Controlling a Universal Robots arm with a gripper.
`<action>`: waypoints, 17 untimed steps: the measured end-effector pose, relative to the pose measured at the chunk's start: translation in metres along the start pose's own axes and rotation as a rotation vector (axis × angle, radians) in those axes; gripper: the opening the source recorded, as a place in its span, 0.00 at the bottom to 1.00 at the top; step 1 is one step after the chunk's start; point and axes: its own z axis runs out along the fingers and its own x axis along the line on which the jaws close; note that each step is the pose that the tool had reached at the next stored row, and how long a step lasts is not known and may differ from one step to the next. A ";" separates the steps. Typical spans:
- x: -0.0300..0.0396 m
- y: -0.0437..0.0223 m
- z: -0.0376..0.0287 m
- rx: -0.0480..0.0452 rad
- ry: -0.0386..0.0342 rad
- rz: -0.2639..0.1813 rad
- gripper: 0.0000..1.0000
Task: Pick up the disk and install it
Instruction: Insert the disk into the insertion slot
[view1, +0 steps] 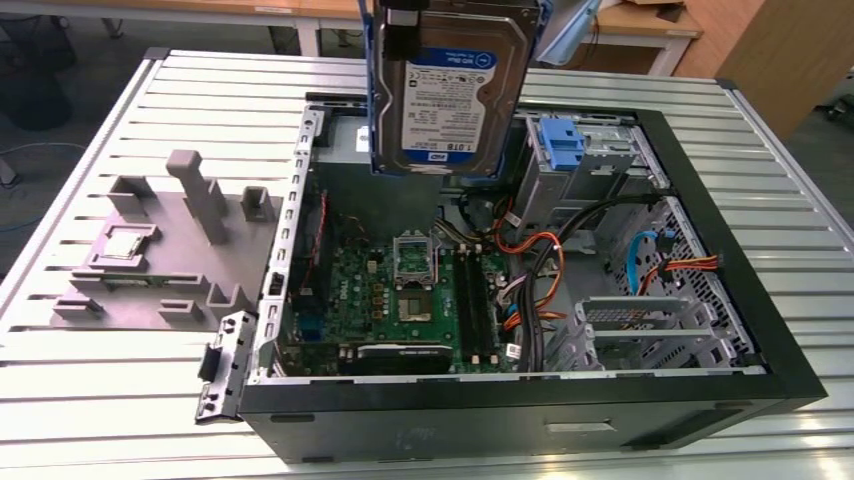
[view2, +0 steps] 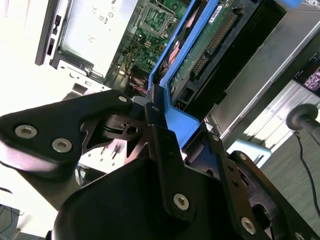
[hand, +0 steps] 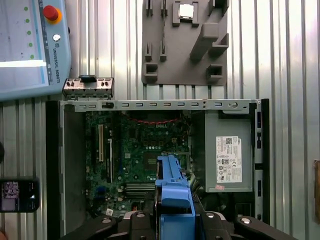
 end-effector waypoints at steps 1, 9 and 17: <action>-0.0001 -0.0008 0.0000 0.0000 0.0000 0.000 0.36; -0.0002 -0.0048 0.0000 0.0000 0.0000 0.000 0.36; 0.0024 -0.0049 -0.0001 0.0000 0.0001 0.000 0.36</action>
